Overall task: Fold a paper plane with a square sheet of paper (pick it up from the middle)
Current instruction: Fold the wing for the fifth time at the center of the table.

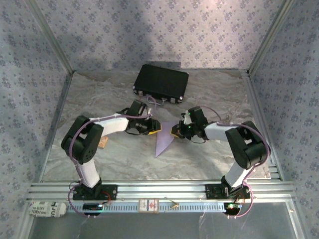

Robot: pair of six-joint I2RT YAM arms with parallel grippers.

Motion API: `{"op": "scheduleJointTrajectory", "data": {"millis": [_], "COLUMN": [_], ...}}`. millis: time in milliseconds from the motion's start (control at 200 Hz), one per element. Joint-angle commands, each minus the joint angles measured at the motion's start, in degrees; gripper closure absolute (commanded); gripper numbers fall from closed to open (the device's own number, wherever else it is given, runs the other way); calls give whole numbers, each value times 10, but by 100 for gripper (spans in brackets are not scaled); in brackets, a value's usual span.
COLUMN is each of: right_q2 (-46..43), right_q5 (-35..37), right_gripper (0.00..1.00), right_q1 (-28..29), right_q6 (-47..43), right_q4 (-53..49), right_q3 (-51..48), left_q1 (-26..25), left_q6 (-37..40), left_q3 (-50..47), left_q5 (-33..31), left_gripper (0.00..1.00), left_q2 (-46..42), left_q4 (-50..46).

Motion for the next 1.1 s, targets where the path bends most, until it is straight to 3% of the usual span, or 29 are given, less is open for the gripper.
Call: {"op": "scheduleJointTrajectory", "data": {"millis": [0, 150, 410, 880, 1094], "right_q2": [-32, -51, -51, -37, -42], "right_q5": [39, 61, 70, 70, 73], "right_gripper": [95, 95, 95, 95, 95], "right_q1": [-2, 3, 12, 21, 22], "right_q6": [67, 115, 145, 166, 169], "right_q4": [-5, 20, 27, 37, 37], "right_q3": [-19, -37, -27, -12, -15], "left_q1": [-29, -110, -209, -277, -293], "left_q6": [55, 107, 156, 204, 195], "left_q3": [-6, -38, -57, -36, -35], "left_q5": [-62, -185, -305, -402, -456], "left_gripper": [63, 60, 56, 54, 57], "left_q2": [-50, -96, -116, -63, -53], "left_q4": [-40, -47, -47, -78, -84]}}
